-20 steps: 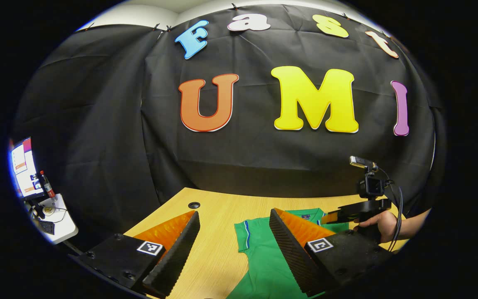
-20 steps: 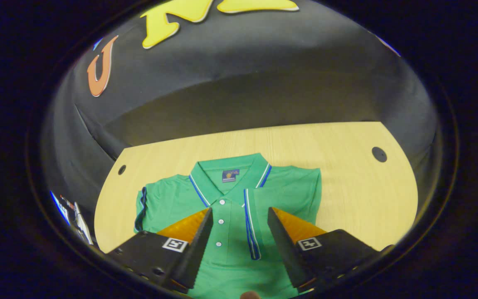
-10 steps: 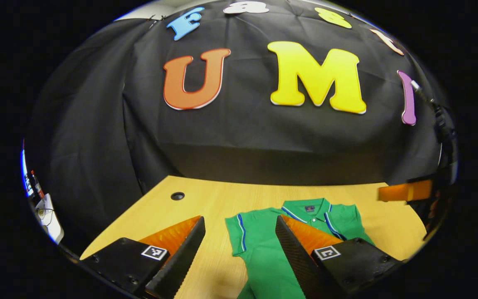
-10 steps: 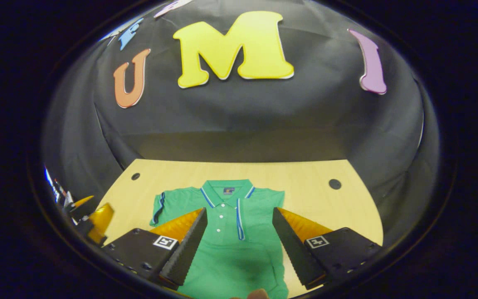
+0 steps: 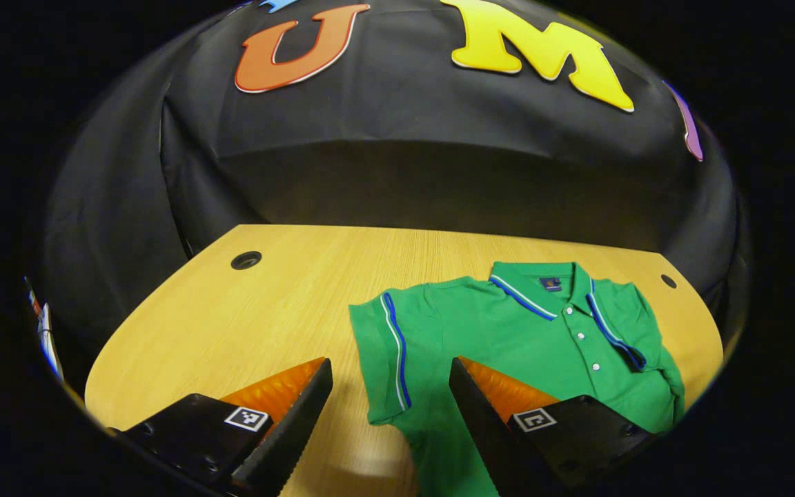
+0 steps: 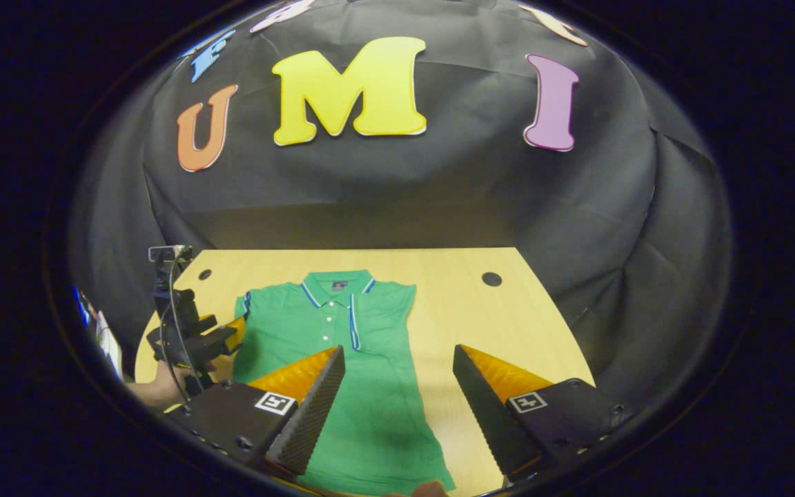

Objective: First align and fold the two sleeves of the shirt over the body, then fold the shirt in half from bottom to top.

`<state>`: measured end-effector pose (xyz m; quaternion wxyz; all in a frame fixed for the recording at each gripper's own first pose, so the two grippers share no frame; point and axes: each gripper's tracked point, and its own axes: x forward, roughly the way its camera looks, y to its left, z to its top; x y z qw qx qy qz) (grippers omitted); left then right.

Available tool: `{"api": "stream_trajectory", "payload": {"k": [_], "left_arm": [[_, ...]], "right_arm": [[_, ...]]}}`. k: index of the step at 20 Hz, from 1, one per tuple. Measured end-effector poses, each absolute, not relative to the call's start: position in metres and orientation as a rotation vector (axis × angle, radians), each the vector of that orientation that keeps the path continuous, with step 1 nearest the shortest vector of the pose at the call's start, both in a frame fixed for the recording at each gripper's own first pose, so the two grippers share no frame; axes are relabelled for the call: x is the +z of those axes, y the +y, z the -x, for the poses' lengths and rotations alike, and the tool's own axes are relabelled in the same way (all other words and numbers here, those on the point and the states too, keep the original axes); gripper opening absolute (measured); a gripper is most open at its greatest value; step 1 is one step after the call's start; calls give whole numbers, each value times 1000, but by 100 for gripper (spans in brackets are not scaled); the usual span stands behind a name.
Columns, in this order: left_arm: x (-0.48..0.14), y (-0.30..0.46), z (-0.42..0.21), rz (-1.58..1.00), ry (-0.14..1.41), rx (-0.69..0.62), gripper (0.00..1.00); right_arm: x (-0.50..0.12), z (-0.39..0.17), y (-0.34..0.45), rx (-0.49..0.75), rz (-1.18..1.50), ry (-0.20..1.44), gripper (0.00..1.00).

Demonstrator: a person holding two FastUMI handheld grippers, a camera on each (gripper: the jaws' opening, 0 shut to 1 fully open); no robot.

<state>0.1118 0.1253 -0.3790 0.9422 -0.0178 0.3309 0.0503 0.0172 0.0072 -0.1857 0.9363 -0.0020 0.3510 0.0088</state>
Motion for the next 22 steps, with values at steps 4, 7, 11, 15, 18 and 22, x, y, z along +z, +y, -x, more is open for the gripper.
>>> {"api": "stream_trajectory", "payload": {"k": [4, 7, 11, 15, 18, 22], "left_arm": [[-405, 131, -122, 1, 703, 63, 95], [-410, 132, -126, 8, 696, 30, 71], [-408, 143, -128, 23, 675, 35, 36], [-392, 143, -129, 49, 651, 35, 6], [-363, 138, -137, 55, 608, 32, 6], [-326, 107, -145, 26, 578, -17, 6]], "right_arm": [[-198, 0, 3, -11, 0, 762, 96], [-205, 3, 3, -23, -2, 776, 96], [-209, 1, 10, -14, 9, 778, 96], [-206, -2, 22, 27, 41, 758, 96], [-201, -6, 27, 50, 46, 741, 98], [-194, -10, 23, 48, 20, 722, 96]]}}
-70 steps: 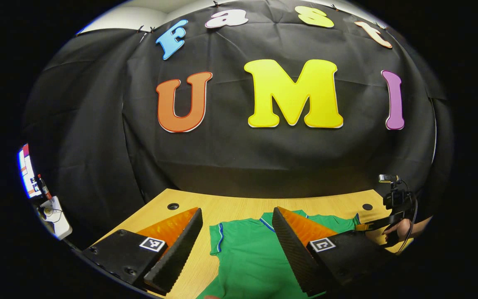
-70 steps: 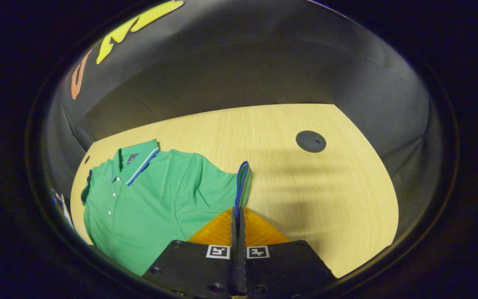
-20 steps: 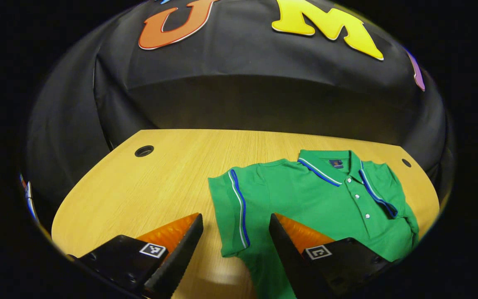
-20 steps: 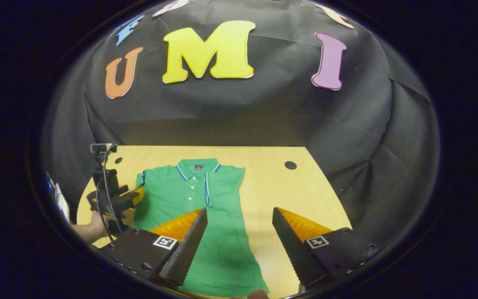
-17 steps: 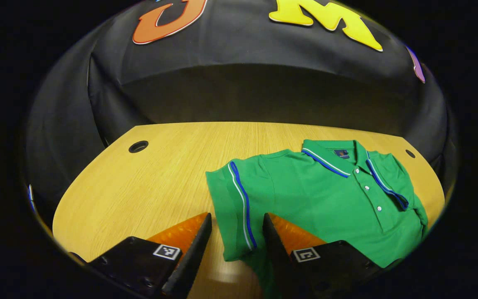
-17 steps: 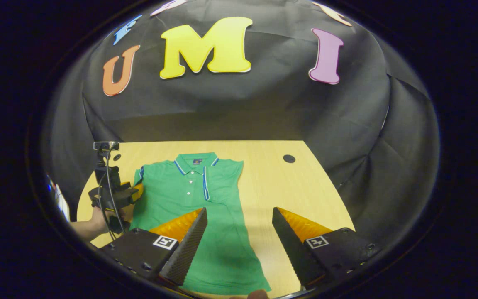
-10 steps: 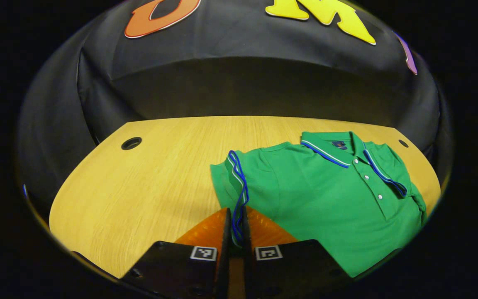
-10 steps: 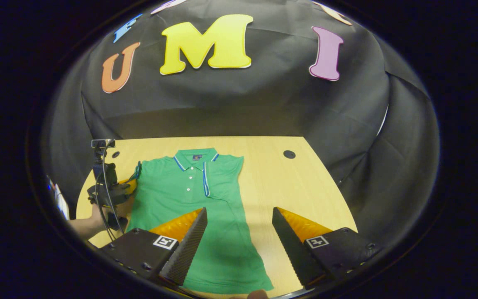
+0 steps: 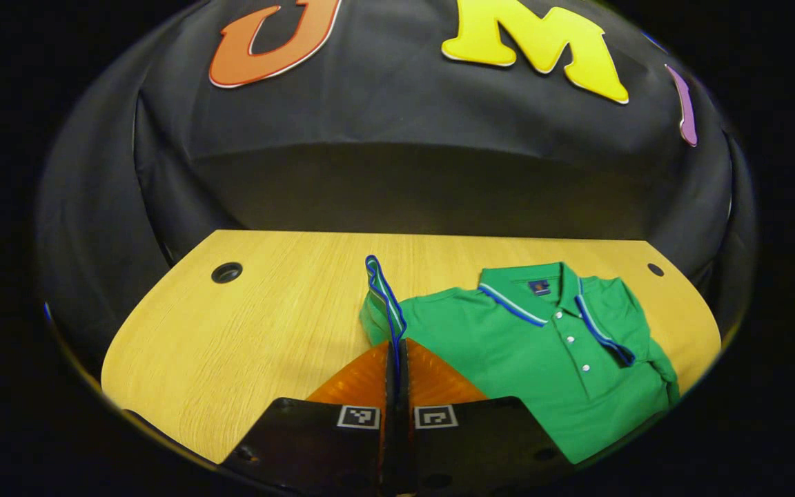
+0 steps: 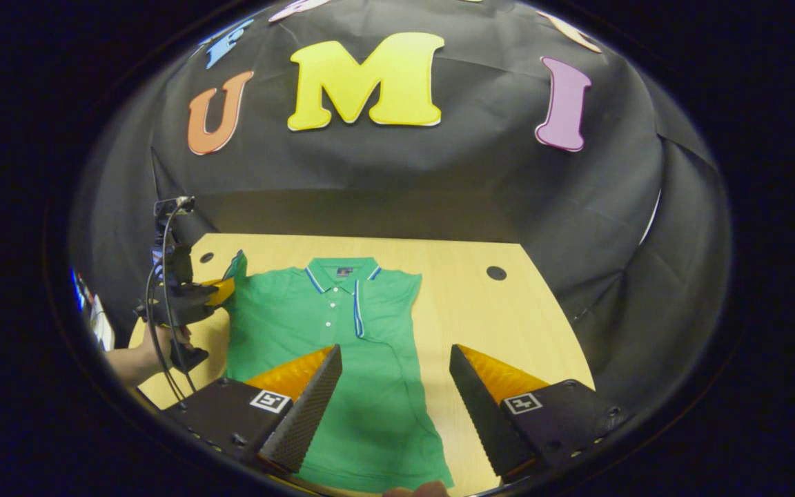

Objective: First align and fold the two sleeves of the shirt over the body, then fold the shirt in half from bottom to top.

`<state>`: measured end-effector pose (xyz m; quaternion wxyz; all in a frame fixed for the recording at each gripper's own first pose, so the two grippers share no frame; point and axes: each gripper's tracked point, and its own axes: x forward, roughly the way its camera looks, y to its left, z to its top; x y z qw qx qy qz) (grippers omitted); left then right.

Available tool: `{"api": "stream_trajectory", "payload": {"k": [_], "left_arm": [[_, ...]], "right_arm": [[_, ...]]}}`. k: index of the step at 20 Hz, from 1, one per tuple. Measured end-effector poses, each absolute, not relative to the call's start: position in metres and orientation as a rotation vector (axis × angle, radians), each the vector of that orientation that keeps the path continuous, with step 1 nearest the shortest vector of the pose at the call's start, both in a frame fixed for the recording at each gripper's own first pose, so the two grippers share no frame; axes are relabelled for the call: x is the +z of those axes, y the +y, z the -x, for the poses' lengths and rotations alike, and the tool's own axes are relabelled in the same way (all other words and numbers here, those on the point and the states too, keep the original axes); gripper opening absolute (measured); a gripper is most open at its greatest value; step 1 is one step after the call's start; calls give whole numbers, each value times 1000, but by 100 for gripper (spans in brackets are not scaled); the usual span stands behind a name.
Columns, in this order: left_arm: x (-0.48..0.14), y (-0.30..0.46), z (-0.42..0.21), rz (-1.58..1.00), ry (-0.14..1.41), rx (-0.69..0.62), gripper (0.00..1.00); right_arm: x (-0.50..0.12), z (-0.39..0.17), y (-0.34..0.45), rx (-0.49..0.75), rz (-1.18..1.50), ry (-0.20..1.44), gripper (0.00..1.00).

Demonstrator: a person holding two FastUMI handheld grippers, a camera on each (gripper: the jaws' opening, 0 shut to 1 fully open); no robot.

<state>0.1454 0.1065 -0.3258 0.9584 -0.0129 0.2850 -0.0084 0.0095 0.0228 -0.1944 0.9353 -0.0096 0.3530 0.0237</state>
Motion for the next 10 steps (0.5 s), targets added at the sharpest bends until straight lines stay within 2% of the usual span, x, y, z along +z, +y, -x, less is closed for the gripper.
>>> {"api": "stream_trajectory", "payload": {"k": [4, 10], "left_arm": [[-314, 47, -156, 10, 580, -80, 6], [-346, -6, -161, -8, 680, -84, 7]], "right_arm": [[-185, -7, 3, 23, 0, 698, 96], [-178, 9, -43, -44, -16, 684, 96]]}}
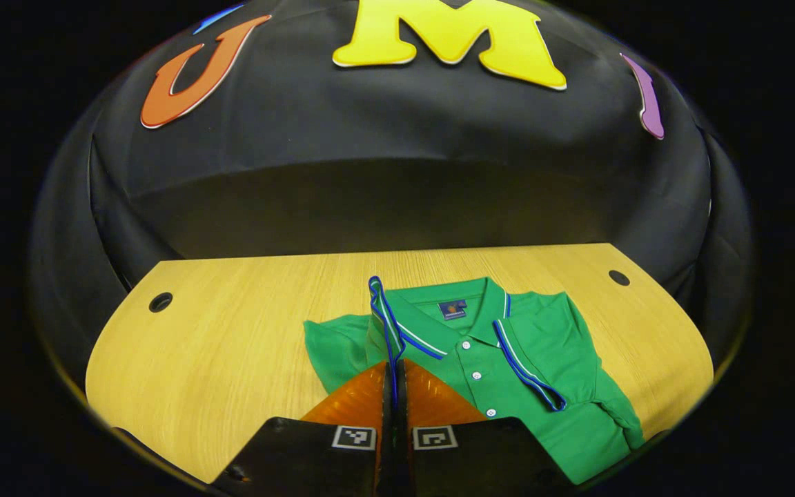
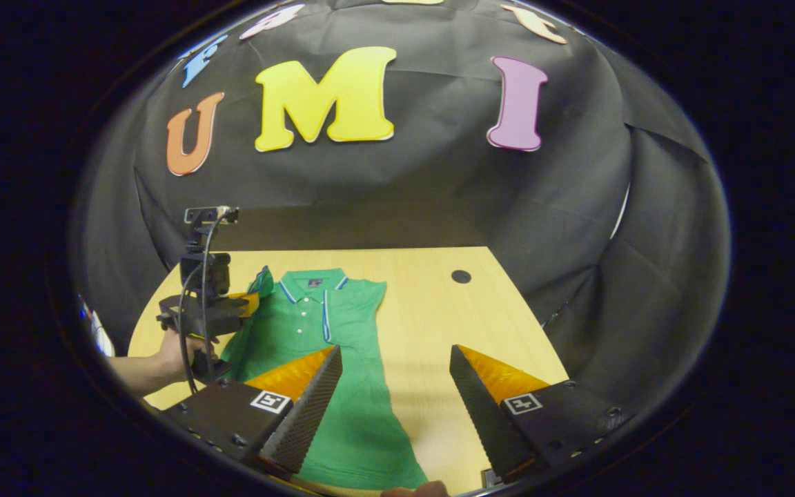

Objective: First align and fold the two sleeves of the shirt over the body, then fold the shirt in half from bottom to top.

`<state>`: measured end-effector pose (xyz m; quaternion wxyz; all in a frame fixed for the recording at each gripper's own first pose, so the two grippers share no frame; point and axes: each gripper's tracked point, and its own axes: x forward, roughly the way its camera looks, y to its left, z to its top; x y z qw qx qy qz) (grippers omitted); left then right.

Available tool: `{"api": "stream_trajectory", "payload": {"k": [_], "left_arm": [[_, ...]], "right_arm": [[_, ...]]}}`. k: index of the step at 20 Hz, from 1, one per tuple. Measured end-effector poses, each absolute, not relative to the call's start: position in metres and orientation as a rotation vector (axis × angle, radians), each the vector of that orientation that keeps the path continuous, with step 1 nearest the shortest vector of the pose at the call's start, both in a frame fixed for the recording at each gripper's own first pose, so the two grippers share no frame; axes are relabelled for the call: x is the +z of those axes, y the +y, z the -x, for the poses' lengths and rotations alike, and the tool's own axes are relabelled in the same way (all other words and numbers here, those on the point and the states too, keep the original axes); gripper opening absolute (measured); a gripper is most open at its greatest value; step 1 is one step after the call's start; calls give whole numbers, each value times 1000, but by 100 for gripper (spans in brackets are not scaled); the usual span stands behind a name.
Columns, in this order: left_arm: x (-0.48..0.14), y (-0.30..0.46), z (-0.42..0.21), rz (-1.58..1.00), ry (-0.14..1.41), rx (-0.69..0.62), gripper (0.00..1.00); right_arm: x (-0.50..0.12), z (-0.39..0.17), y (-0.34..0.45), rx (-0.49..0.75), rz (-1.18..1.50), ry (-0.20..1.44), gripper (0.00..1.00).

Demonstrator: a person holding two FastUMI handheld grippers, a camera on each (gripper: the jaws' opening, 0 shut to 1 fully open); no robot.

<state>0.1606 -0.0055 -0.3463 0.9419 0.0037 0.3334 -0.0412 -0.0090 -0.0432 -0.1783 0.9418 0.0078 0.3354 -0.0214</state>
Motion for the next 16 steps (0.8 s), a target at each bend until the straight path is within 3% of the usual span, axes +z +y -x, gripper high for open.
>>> {"api": "stream_trajectory", "payload": {"k": [2, 4, 7, 16], "left_arm": [[-353, -19, -160, 11, 691, -93, 12], [-354, -33, -154, 48, 708, -121, 26], [-341, -33, -149, 75, 674, -101, 100], [-219, 25, -92, 46, 464, 13, 100]], "right_arm": [[-181, 12, -54, -56, -22, 689, 96], [-182, 12, -59, -56, -29, 689, 96], [-182, 6, -56, -35, -21, 674, 96], [-161, -7, -17, 82, 18, 565, 94]]}}
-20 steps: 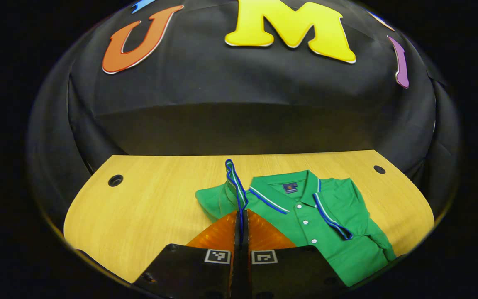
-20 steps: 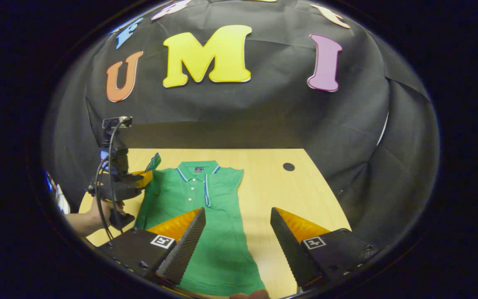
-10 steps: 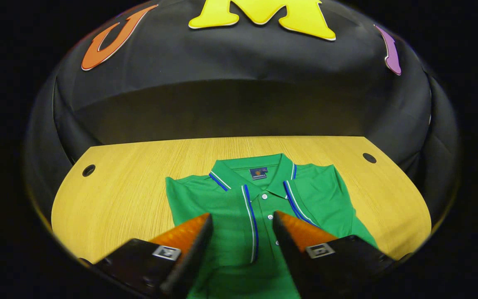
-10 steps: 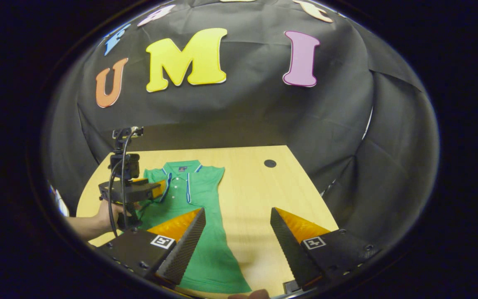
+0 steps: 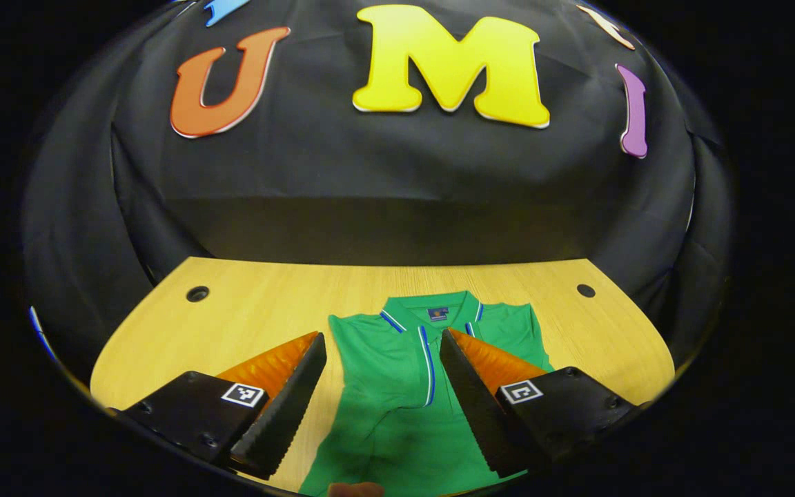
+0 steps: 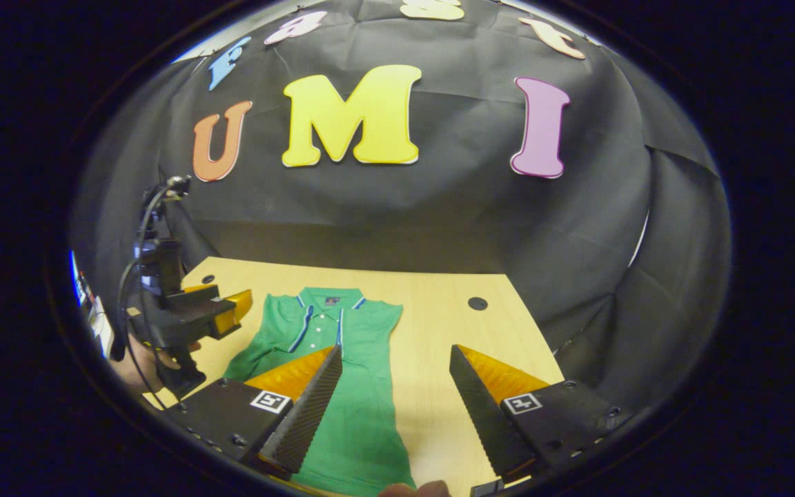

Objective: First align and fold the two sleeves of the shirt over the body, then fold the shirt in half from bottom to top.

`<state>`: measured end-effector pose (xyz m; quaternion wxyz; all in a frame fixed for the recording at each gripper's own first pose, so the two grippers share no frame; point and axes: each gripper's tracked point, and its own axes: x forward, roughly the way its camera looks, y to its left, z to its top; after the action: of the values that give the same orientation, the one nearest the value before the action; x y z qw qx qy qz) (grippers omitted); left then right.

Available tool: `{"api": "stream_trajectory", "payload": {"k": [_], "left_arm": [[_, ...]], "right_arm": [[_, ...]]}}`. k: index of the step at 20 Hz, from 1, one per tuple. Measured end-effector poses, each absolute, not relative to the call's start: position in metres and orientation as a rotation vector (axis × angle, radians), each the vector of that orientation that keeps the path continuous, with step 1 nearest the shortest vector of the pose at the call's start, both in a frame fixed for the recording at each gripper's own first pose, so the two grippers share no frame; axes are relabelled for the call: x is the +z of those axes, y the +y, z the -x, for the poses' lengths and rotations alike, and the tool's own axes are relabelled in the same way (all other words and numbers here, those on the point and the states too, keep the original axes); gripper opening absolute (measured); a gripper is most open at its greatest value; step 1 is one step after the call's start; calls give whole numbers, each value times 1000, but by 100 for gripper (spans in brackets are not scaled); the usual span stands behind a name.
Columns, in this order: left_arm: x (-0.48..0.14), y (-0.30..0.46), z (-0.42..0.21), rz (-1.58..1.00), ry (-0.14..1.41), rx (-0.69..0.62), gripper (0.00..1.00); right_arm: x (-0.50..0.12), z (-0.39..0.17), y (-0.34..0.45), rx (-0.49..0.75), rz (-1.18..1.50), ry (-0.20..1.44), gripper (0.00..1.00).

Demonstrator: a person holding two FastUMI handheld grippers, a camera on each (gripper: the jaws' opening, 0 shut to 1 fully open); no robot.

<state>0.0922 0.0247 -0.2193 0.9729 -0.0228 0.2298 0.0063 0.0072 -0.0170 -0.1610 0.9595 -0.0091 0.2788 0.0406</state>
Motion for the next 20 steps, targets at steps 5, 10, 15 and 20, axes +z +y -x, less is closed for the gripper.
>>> {"api": "stream_trajectory", "payload": {"k": [5, 10, 15, 20], "left_arm": [[-189, 47, -24, 102, 445, 28, 100], [-180, 78, 37, 81, 464, 72, 100], [-192, 78, 99, 53, 500, 67, 100], [-265, 63, 179, 26, 740, -7, 100]], "right_arm": [[-164, 18, -6, 96, 38, 554, 96], [-173, 53, -17, 117, 32, 555, 96], [-209, 90, -38, 187, 77, 626, 96], [-291, 145, -68, 226, 117, 840, 96]]}}
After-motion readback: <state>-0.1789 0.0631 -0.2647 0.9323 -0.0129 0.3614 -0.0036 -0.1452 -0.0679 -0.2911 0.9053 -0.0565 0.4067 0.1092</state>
